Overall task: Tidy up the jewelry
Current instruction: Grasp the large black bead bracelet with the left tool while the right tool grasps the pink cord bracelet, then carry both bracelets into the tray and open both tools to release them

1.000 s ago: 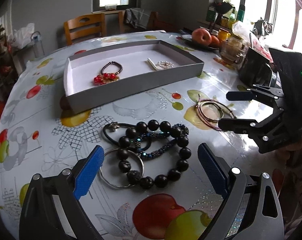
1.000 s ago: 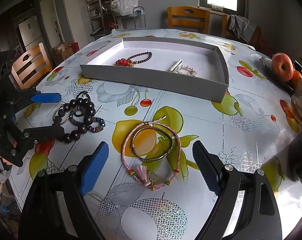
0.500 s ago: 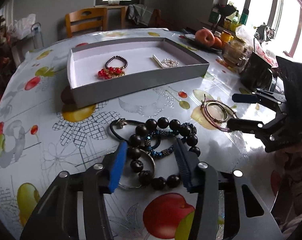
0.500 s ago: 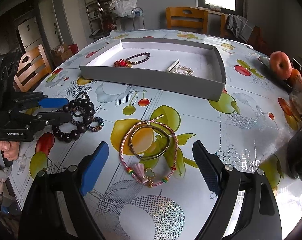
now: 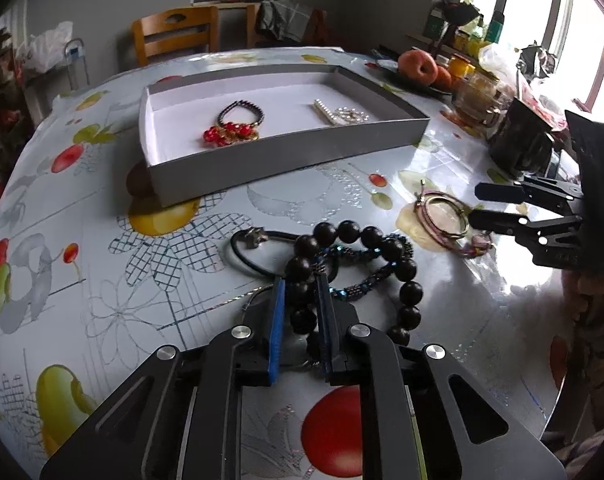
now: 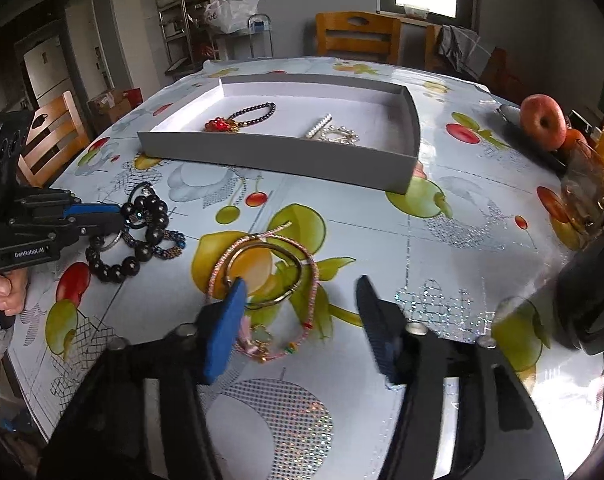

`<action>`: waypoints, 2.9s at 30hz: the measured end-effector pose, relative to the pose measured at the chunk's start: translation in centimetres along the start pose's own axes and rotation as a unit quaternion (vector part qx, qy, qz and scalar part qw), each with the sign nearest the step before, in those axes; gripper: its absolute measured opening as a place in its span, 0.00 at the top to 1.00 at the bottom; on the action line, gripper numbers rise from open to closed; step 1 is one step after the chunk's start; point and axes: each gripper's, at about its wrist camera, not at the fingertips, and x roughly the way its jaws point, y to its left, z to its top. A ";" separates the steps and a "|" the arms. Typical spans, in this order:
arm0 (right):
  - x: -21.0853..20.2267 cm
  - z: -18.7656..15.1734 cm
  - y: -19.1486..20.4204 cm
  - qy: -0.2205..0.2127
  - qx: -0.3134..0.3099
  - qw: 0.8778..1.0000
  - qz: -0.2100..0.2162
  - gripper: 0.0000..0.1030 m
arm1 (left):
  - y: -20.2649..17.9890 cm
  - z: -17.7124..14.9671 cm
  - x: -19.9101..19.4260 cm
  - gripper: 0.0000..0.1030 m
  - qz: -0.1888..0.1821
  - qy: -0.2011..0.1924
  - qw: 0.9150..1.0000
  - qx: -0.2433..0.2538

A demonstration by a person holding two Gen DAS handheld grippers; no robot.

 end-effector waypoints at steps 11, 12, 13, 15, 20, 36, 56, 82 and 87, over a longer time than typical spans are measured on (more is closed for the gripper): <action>0.4 -0.3 -0.1 0.014 -0.002 1.000 0.002 0.85 | -0.5 0.1 0.1 0.84 -0.003 0.000 1.000 0.017; 0.2 -0.4 -0.2 0.012 0.001 1.000 0.004 0.85 | -0.6 0.1 0.1 0.84 -0.003 0.000 1.000 0.021; 0.1 -0.5 -0.3 0.011 0.003 1.000 0.005 0.85 | -0.7 0.1 0.1 0.84 -0.004 0.000 1.000 0.022; 0.1 -0.6 -0.5 0.013 0.004 1.000 0.003 0.85 | -0.6 0.1 0.2 0.84 -0.007 0.001 1.000 0.020; 0.1 -0.7 -0.4 0.013 0.000 1.000 0.003 0.85 | -0.7 0.1 0.2 0.81 -0.001 0.000 1.000 0.020; -2.4 0.7 0.5 -0.040 -0.006 0.999 0.018 0.96 | -2.0 1.0 -3.3 0.85 -0.016 -0.053 0.998 0.027; -4.7 7.3 2.0 -0.103 -0.044 0.994 0.013 0.96 | -3.4 7.1 -6.5 0.85 0.009 -0.107 0.991 0.076; 4.4 14.5 -0.9 -0.081 -0.003 0.996 0.030 0.96 | 0.0 14.9 -0.3 0.85 0.018 -0.112 0.992 0.053; 6.1 14.0 -1.8 -0.068 0.010 0.997 0.028 0.96 | 2.0 14.1 2.0 0.85 0.014 -0.091 0.995 0.030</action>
